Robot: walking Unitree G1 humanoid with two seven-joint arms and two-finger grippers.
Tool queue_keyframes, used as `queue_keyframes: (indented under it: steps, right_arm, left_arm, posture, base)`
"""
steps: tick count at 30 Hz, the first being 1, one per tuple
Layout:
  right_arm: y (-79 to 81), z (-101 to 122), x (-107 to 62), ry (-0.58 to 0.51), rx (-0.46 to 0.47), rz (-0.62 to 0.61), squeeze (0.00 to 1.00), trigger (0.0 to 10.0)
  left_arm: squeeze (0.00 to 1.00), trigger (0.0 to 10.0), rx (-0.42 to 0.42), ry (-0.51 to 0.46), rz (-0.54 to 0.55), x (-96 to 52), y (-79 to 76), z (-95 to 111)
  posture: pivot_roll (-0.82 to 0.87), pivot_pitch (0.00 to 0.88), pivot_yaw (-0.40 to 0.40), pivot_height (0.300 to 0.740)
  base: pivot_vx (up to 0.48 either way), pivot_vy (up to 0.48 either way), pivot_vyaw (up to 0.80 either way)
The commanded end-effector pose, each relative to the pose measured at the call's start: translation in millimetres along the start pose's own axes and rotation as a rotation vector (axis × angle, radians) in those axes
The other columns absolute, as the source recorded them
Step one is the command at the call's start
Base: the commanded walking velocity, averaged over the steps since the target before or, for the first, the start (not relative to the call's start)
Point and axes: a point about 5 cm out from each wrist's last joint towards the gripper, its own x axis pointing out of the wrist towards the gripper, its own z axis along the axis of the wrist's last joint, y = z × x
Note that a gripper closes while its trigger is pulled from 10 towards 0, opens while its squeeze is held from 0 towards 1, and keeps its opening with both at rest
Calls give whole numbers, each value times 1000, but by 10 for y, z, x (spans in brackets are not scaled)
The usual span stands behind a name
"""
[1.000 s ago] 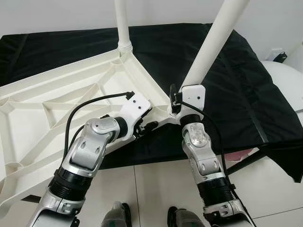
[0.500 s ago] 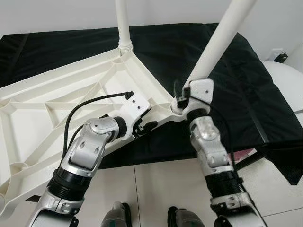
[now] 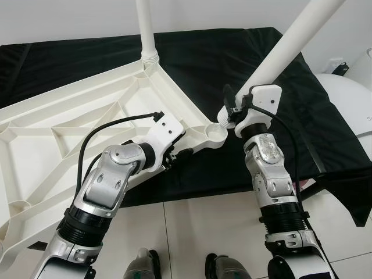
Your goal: Building children table
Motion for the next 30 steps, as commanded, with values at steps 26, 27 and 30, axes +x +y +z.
queue_keyframes:
  steps: [26,27,30]
  right_arm:
    - [-484,113,82,67,15,330,0,10000]
    - [-484,113,82,67,15,330,0,10000]
    - [-514,93,80,96,29,405,0,10000]
  left_arm:
    - [0,10000,8,-37,13,153,-111,99]
    - [0,10000,8,-37,13,153,-111,99]
    - [0,10000,7,-21,20,188,-150,56]
  posture:
    - [-88,182,6,740]
    - [-88,182,6,740]
    - [-86,187,4,740]
  base:
    - [0,0,0]
    - [0,0,0]
    - [0,0,0]
